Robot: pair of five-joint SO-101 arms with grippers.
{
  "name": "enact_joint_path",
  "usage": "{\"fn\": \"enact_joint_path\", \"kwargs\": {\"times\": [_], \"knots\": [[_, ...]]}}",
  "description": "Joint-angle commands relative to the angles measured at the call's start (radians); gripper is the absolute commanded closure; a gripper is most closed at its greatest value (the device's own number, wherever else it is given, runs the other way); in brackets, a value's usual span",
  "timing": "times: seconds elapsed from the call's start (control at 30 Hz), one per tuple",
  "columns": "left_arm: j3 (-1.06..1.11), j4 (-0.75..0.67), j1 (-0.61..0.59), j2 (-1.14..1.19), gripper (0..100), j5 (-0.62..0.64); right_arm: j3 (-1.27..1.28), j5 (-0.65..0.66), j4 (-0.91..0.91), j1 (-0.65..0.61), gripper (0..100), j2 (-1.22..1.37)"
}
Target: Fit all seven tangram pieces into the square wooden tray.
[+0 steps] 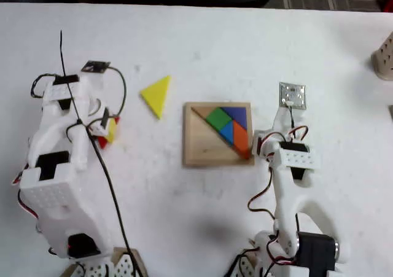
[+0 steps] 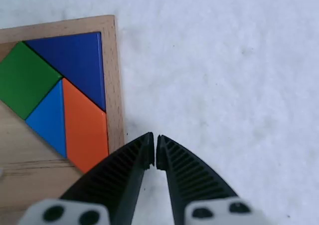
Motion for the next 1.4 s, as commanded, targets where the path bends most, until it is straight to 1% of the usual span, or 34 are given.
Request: {"fn": "enact_joint_path", "kwargs": {"times": [0.0,0.13,0.17,0.2,0.23,0.27,0.33,0.4,0.43,0.47,0.53,0.67,0.73,0.87,0.97,1.0,1.1,1.17,1.3,1.37], "knots": [[-0.025,0.049,-0.008,-0.17,85,-0.006,-0.015,0.014,-0.021,-0.01,98.1,-0.005],[-0.026,0.078,-0.002,-0.295,85,-0.025,-0.015,0.014,-0.021,-0.01,98.1,-0.005],[-0.028,0.077,0.004,-0.318,85,-0.061,-0.015,0.014,-0.021,-0.01,98.1,-0.005],[-0.026,0.077,0.013,-0.334,85,-0.135,-0.015,0.014,-0.021,-0.01,98.1,-0.005],[-0.026,0.078,0.031,-0.343,85,-0.238,-0.015,0.014,-0.021,-0.01,98.1,-0.005],[-0.026,0.08,0.051,-0.349,85,-0.37,-0.015,0.014,-0.021,-0.01,98.1,-0.005],[-0.026,0.077,0.07,-0.352,85,-0.661,-0.015,0.014,-0.021,-0.01,98.1,-0.005],[-0.023,0.048,0.058,-0.346,84,-0.944,-0.015,0.014,-0.021,-0.01,98.1,-0.005],[-0.02,0.034,0.045,-0.344,82,-1.059,-0.015,0.014,-0.021,-0.01,98.1,-0.005],[-0.008,0.02,0.041,-0.346,80,-1.126,-0.015,0.014,-0.021,-0.01,98.1,-0.005],[0.0,-0.031,0.036,-0.346,75,-1.183,-0.015,0.014,-0.021,-0.01,98.1,-0.005],[-0.002,-0.112,0.039,-0.343,69,-1.192,-0.015,0.014,-0.021,-0.01,98.1,-0.004],[-0.002,-0.114,0.048,-0.341,68,-1.206,-0.015,0.014,-0.021,-0.01,98.1,-0.002],[0.006,-0.098,0.068,-0.341,67,-1.278,-0.015,0.014,-0.021,-0.01,98.1,-0.001],[0.008,-0.098,0.054,-0.341,67,-1.346,-0.015,0.014,-0.021,-0.012,98.1,-0.001],[0.009,-0.094,0.042,-0.341,67,-1.386,-0.015,0.014,-0.022,-0.012,98.1,-0.001],[0.009,-0.083,0.001,-0.341,67,-1.594,-0.015,0.015,-0.039,-0.012,98.1,0.002],[0.009,-0.069,-0.01,-0.341,68,-1.695,-0.014,0.015,-0.039,-0.012,98.1,0.002],[-0.003,-0.074,0.013,-0.285,68,-1.791,-0.014,0.015,-0.039,-0.012,98.1,0.002],[-0.037,-0.103,0.033,-0.206,68,-1.792,-0.014,0.015,-0.039,-0.012,98.1,0.002]]}}
